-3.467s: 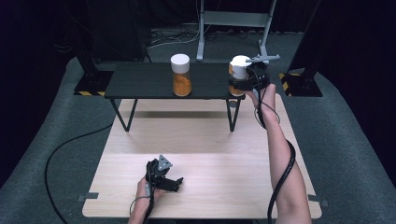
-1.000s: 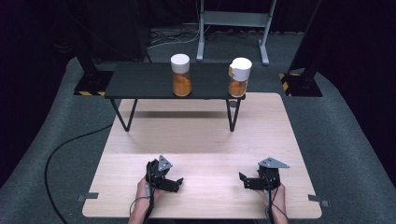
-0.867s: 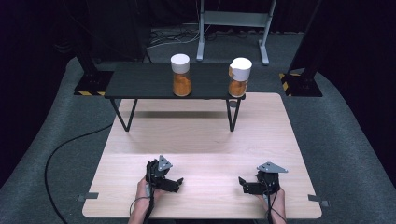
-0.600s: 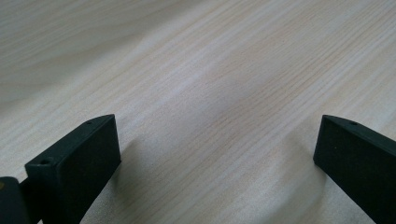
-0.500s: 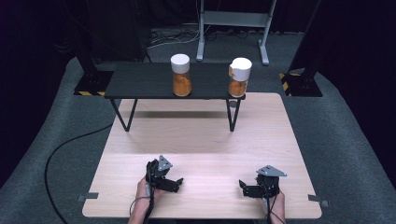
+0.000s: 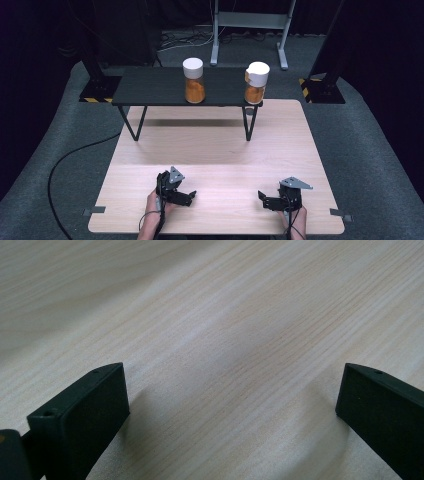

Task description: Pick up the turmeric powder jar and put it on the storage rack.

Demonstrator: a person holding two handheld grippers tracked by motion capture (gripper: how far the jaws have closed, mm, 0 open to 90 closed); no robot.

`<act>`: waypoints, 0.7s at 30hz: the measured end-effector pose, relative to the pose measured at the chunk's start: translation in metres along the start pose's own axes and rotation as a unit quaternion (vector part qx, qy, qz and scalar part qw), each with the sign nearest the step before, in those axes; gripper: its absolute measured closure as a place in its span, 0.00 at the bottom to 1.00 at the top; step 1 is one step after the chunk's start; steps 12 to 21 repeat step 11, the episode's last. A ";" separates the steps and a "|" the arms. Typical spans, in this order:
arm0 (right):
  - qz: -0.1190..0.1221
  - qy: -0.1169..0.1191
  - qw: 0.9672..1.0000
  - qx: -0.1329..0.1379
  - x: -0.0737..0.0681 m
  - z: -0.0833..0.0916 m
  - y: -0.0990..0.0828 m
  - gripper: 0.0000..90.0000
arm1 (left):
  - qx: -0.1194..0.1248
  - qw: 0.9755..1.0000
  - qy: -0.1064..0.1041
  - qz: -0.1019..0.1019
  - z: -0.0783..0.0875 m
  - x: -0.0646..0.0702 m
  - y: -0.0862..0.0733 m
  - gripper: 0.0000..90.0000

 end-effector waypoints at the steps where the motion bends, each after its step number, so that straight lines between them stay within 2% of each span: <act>1: 0.002 0.002 1.000 -0.001 0.000 0.000 0.000 0.02 | 0.000 1.000 0.000 -0.001 0.000 0.000 0.000 0.00; 21: 0.003 0.000 1.000 -0.002 0.000 0.000 0.001 0.02 | 0.000 1.000 0.000 0.000 0.000 0.000 0.000 0.00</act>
Point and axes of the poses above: each handheld gripper's, and its own axes: z roughly backward along the jaws, y roughly out of its top, x roughly to its right, the point moved 1 cm from there along -z, roughly forward along the jaws, and after that the axes turned 8 degrees about -x, right-handed, at the moved point
